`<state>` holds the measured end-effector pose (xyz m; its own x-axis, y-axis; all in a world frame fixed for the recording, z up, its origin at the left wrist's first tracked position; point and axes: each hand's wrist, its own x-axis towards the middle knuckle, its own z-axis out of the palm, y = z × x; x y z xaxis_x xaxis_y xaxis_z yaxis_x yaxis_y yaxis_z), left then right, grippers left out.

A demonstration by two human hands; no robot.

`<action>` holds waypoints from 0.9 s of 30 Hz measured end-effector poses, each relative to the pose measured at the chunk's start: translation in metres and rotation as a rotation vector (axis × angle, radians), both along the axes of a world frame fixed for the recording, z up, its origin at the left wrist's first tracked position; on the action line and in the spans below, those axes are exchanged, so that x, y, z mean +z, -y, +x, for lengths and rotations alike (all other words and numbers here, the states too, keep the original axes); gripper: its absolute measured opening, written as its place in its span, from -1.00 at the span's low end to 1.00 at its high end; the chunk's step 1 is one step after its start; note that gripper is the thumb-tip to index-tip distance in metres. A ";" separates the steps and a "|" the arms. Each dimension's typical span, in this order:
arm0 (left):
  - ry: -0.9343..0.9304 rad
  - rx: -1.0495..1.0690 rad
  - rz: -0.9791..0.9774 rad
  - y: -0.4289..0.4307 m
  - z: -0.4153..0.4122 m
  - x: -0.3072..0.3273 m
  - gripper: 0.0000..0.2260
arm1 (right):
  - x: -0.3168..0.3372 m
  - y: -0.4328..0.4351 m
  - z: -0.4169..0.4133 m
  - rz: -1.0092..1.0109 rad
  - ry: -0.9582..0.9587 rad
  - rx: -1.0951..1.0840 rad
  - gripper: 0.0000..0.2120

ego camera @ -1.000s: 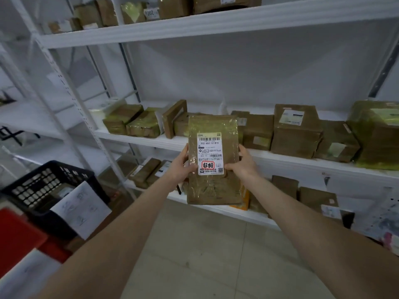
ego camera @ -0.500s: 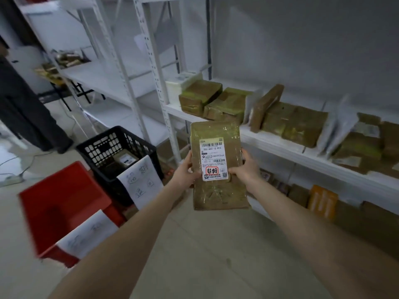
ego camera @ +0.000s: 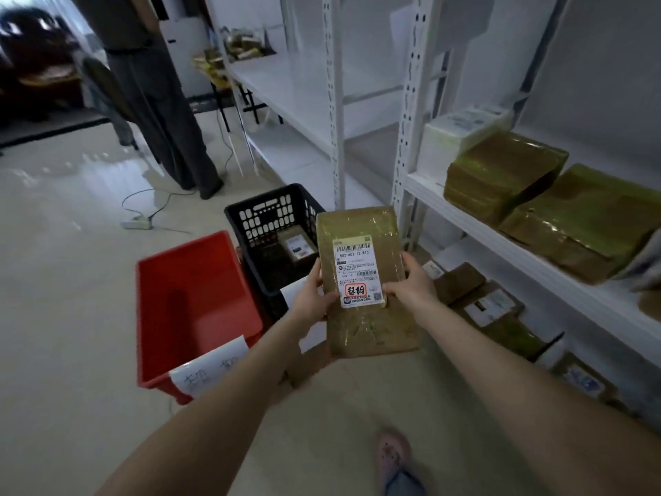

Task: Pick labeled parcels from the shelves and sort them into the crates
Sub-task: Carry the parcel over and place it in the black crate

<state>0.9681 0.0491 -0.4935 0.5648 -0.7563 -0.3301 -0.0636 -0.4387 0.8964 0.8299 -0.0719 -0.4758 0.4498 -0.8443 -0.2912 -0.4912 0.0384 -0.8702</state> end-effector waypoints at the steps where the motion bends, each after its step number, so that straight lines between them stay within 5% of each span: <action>1: -0.002 0.034 -0.005 0.009 0.017 -0.002 -0.27 | -0.004 0.012 0.020 0.004 0.006 0.031 -0.19; 9: -0.024 0.308 0.038 0.088 0.144 -0.022 -0.43 | -0.024 0.114 0.178 0.099 -0.007 0.234 -0.51; 19: 0.021 0.448 0.212 0.138 0.276 -0.073 -0.35 | -0.086 0.168 0.336 0.176 -0.157 0.438 -0.34; 27: 0.096 0.439 0.400 0.178 0.368 -0.139 -0.29 | -0.167 0.195 0.441 0.334 -0.227 0.394 -0.38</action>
<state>1.3361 -0.1284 -0.6330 0.8377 -0.2730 -0.4730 0.1274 -0.7445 0.6553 1.2710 -0.2668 -0.6423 0.6074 -0.4708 -0.6398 -0.6974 0.0697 -0.7133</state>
